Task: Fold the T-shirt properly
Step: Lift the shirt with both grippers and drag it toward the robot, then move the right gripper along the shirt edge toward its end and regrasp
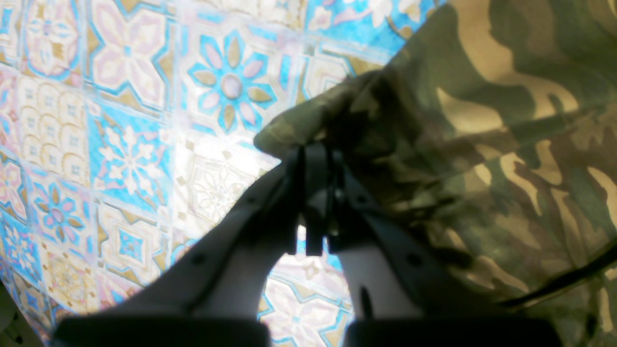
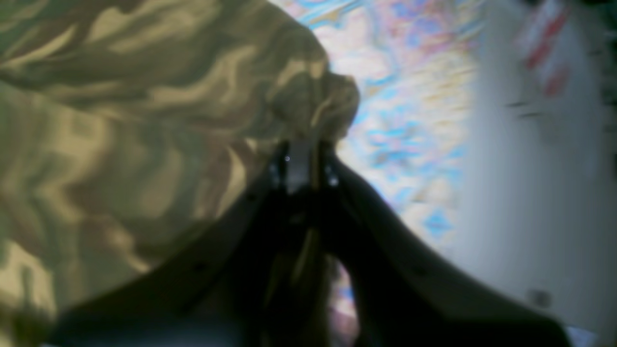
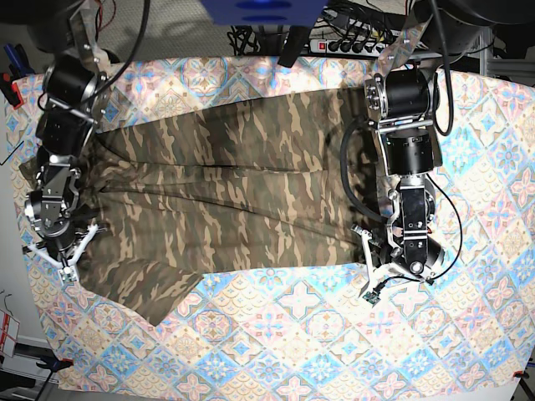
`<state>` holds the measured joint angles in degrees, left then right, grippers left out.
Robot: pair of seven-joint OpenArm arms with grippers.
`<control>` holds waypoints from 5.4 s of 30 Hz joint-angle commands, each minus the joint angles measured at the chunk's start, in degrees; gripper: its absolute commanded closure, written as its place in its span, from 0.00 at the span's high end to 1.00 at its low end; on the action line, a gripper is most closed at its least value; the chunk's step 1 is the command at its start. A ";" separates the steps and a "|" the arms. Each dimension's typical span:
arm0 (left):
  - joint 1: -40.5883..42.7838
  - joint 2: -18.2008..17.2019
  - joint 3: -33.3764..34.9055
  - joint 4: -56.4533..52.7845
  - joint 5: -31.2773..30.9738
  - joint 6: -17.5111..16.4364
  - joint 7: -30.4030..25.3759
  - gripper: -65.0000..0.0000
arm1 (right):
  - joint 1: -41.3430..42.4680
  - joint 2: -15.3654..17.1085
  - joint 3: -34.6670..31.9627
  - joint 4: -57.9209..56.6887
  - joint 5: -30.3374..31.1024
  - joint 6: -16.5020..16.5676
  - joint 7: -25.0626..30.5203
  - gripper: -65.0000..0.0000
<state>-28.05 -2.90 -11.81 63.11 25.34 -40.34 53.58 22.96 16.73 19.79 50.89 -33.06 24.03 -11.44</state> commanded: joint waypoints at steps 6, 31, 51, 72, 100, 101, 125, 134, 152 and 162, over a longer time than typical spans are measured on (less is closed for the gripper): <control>-1.88 -0.22 0.08 1.28 0.55 0.34 -0.35 0.00 | -2.17 -0.78 0.21 10.86 0.58 -0.52 1.29 0.02; 11.92 -0.31 8.96 30.03 0.63 0.34 2.73 0.00 | -13.16 -6.67 10.85 25.90 0.66 -0.52 6.48 0.02; 28.54 -0.40 13.09 39.79 0.55 0.34 3.96 0.00 | -20.81 -11.76 18.93 32.67 3.83 -0.52 5.42 0.02; 41.11 -2.25 19.15 43.92 0.72 0.34 4.04 0.00 | -18.78 -17.13 31.77 27.92 5.67 -0.52 4.19 0.02; 38.12 -2.16 20.47 27.13 0.81 0.34 3.96 0.00 | -16.06 -16.78 31.68 38.47 5.85 -0.52 -4.69 0.55; 38.03 -2.16 20.47 27.13 0.81 0.34 3.96 0.00 | -15.44 -16.78 31.59 39.17 5.76 -0.52 -4.87 0.55; 38.03 -2.16 20.47 27.13 0.81 0.34 3.78 0.00 | 8.03 3.88 15.86 -18.67 5.85 10.30 -6.71 0.64; 37.06 -2.16 20.47 27.13 0.81 0.34 3.96 0.00 | 8.20 4.24 15.59 -29.40 5.50 10.30 -0.47 0.67; 36.80 -2.16 20.21 27.13 0.81 0.34 3.87 0.00 | 8.47 0.28 -1.55 -32.21 5.67 10.21 -3.72 0.05; 36.80 -2.16 20.30 27.13 0.81 0.34 3.87 0.00 | 10.49 0.63 -1.46 -23.16 5.94 10.03 -6.71 0.02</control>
<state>8.88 -4.91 8.49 90.78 26.13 -40.47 58.22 31.90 16.47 18.37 26.83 -27.38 34.11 -19.18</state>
